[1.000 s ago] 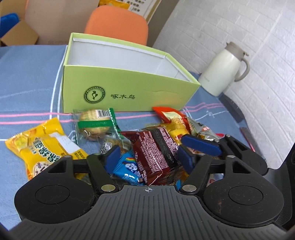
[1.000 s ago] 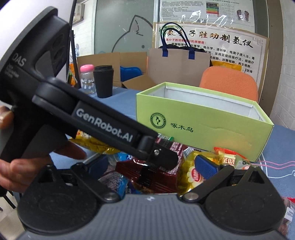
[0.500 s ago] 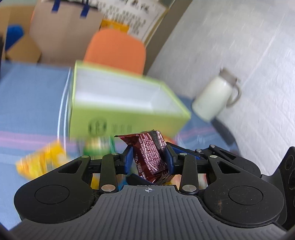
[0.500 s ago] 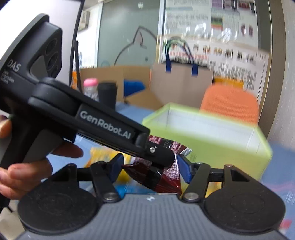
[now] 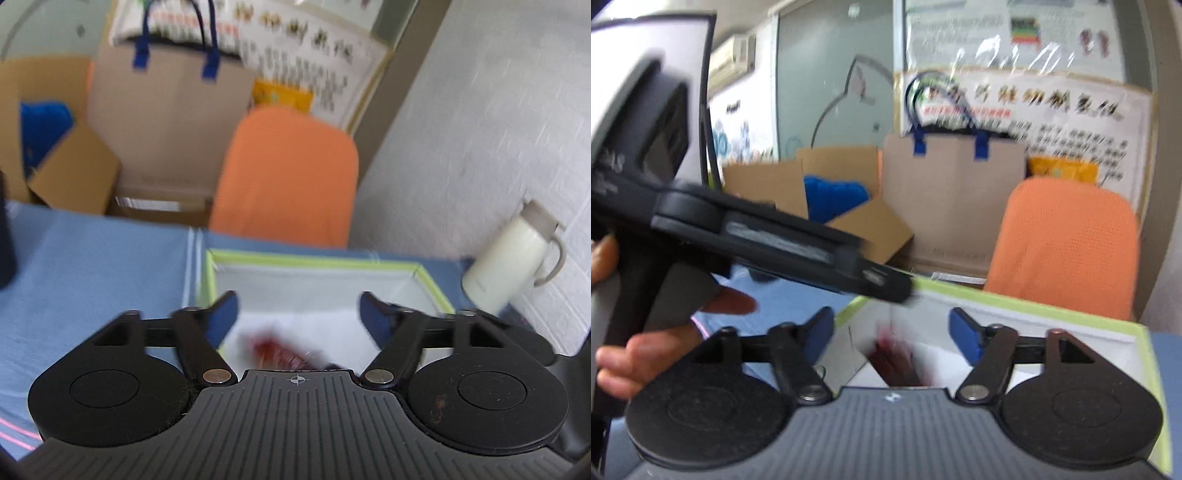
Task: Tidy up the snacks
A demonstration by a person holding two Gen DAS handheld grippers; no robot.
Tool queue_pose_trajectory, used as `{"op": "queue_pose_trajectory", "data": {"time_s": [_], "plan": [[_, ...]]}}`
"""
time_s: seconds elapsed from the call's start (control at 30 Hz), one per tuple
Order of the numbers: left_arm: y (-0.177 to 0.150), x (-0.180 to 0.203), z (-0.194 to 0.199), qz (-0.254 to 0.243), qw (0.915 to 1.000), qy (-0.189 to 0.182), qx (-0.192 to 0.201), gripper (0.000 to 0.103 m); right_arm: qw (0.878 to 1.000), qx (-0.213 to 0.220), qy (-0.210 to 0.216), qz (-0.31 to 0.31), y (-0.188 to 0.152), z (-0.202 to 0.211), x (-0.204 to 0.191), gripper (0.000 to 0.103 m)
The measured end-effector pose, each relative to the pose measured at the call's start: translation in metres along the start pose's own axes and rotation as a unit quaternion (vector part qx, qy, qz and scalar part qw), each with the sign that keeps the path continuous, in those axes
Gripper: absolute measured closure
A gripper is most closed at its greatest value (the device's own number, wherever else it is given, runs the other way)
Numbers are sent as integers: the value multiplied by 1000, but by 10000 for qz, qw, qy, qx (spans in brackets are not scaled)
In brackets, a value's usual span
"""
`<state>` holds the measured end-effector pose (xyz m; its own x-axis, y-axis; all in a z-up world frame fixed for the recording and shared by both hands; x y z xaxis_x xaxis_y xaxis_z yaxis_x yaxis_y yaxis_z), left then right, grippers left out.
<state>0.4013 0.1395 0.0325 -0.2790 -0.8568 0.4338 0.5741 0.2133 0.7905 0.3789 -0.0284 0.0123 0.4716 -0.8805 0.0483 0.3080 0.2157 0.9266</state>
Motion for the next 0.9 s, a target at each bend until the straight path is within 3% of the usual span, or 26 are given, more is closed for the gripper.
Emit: {"op": "queue_pose_trajectory", "data": {"time_s": [0.07, 0.2, 0.37, 0.6, 0.77, 0.9], "plan": [[-5, 5, 26, -119, 9997, -2, 217, 36, 9998, 172, 31, -37, -8, 30, 0, 9], [-34, 8, 68, -13, 9994, -4, 355, 30, 9996, 212, 166, -69, -35, 74, -17, 9], [-81, 3, 99, 267, 9988, 324, 251, 29, 9989, -170, 403, 143, -72, 98, -61, 10], [-128, -27, 113, 973, 9940, 479, -133, 27, 9933, -658, 792, 517, -89, 73, -114, 10], [-137, -47, 103, 1400, 9881, 472, -423, 34, 9821, -1486, 901, 724, -98, 26, -135, 10], [-143, -64, 115, 1436, 9875, 518, -387, 33, 9782, -1335, 1434, 690, -97, 41, -152, 10]]}}
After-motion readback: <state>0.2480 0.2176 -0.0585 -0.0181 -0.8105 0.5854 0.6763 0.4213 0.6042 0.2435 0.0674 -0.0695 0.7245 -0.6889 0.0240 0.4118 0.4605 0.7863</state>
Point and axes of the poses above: each gripper's, at about its wrist camera, not at the fingertips, and z roughly against the way its jaws point, x to its right, y to its top, the point moved 5 cm from there along -z, roughly the way its jaws point, and after that the axes turned 10 degrees about -y, right-handed, at the moved point
